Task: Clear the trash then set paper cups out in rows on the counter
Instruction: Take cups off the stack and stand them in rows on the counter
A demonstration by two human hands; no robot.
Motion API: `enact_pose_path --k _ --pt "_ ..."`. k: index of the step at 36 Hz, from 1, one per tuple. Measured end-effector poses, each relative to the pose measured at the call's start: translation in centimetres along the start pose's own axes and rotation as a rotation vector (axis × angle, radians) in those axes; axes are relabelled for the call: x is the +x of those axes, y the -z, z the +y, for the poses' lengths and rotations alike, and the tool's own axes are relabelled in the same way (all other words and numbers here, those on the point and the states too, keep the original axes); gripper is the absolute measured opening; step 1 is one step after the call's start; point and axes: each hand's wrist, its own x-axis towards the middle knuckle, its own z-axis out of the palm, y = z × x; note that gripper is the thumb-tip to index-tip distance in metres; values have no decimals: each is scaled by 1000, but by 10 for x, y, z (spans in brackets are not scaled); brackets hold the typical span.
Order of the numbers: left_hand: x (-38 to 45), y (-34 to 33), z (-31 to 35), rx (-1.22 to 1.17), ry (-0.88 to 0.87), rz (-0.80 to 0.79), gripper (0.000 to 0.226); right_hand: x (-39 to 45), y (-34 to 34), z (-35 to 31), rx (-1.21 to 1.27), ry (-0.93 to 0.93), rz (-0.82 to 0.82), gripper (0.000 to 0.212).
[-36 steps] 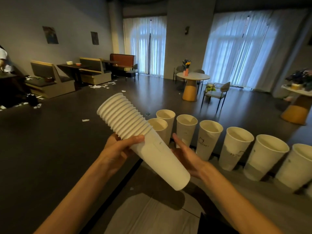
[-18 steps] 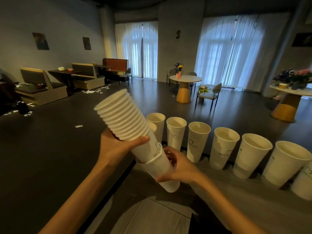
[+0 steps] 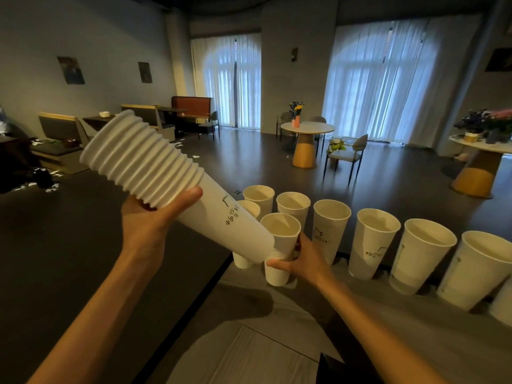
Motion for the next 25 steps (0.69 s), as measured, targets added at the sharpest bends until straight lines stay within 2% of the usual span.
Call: enact_pose_path --k 2,6,7,9,11,12,14,16,18,20,22,25 --pt "-5 -6 -1 -10 26 -39 93 1 -1 -2 -8 -2 -5 94" --pt "-14 -21 -6 17 93 -151 77 -7 1 -2 -52 3 -44 90" --pt "-17 -25 -9 22 108 -182 79 -12 3 1 -81 -8 -48 81" --pt "-22 -36 -14 8 146 -237 84 -23 12 7 -136 -56 -42 43" --pt "-28 -49 -21 -16 200 -291 73 -39 27 3 -110 -143 -113 6" --pt "-30 -54 -24 -22 231 -308 68 -46 34 -2 -52 -178 -179 5" --pt "-36 -69 -33 -20 276 -338 83 -64 49 -13 196 -277 -279 18" --pt "-41 -86 -41 -33 317 -362 97 -76 63 -13 686 -361 -379 44" --pt "-45 -99 -45 -65 362 -347 99 -86 71 -8 1032 -324 -511 64" --pt "-49 -111 -46 -117 414 -308 99 -93 77 -4 1091 -232 -583 65" --pt "-48 -115 -47 -128 429 -269 98 -95 78 -4 1049 -175 -616 66" --pt "-48 -120 -44 -80 387 -292 90 -99 80 1 918 -116 -581 76"
